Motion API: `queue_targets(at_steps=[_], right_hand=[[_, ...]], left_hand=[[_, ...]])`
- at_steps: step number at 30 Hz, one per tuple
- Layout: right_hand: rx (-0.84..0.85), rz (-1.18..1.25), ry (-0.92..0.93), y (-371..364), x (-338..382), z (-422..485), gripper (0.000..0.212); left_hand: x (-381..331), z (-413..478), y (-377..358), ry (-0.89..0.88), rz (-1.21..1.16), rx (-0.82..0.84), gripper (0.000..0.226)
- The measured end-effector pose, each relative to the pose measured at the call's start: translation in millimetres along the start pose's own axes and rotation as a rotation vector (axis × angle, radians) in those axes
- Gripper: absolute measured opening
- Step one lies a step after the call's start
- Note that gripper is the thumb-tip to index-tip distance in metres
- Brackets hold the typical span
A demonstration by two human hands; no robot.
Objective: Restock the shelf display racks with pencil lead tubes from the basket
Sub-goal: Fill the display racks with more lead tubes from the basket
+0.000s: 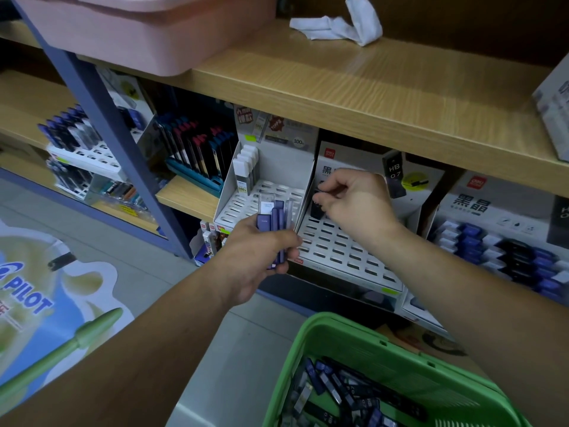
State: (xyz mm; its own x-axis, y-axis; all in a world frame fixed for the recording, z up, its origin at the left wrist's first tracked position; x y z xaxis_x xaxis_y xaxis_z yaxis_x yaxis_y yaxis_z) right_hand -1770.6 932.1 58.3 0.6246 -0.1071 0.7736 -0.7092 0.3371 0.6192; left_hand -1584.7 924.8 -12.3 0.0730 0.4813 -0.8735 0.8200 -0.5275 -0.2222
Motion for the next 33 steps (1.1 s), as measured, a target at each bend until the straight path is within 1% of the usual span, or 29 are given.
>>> queue_targets(at_steps=[3,6,10,15,17,19,21,23,25,26,28,30,31,33], right_hand=[[0.024,-0.009,-0.018,1,-6,1,0.033],[0.027,0.003,-0.027,4,-10,-1,0.027],[0.027,0.072,-0.057,4,-17,-2,0.02],[0.059,-0.008,-0.03,1,-9,-1,0.03],[0.074,-0.021,-0.038,-2,-8,-3,0.026],[0.091,-0.046,-0.045,-4,-10,-4,0.017],[0.075,-0.107,-0.009,-4,-6,-4,0.008],[0.106,-0.256,0.044,-6,3,-3,0.004],[0.207,-0.419,0.056,-14,7,-3,0.012],[0.24,-0.452,0.054,-16,7,-4,0.016],[0.235,-0.413,0.078,-10,9,-6,0.025],[0.217,-0.262,0.113,0,17,-10,0.028],[0.254,-0.191,0.115,2,21,-14,0.026],[0.419,-0.077,0.076,-6,29,-23,0.024]], left_hand=[[-3,-2,1,-0.021,0.001,-0.018,0.035],[-6,-5,-1,-0.031,0.011,-0.019,0.039],[-7,-7,2,-0.035,0.035,-0.039,0.035],[-9,-10,4,-0.036,0.05,-0.044,0.035],[-9,-10,3,-0.037,0.022,-0.046,0.035],[-8,-11,4,-0.038,-0.024,-0.049,0.032],[-8,-10,6,-0.038,-0.054,-0.042,0.033],[-10,-11,6,-0.05,-0.039,-0.031,0.034],[-12,-11,8,-0.071,-0.003,-0.044,0.035],[-13,-11,10,-0.086,0.008,-0.063,0.035],[-17,-11,13,-0.115,0.033,-0.105,0.036],[-20,-11,14,-0.134,0.078,-0.133,0.038],[-20,-11,12,-0.14,0.096,-0.132,0.039],[-22,-11,5,-0.149,0.108,-0.11,0.041]])
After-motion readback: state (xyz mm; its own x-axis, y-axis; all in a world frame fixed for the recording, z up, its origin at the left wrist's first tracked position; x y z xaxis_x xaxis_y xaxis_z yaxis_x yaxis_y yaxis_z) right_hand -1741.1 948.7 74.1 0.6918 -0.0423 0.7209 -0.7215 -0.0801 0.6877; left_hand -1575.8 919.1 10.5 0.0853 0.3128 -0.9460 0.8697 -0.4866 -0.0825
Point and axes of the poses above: each hand's wrist, its own z-axis towards the middle knuckle, its own y-axis out of the back of the hand, x = y × z, the point moved 10 cm from there along z, towards the middle knuckle, and after that the axes turned 8 degrees about x, right-handed, at the moved point
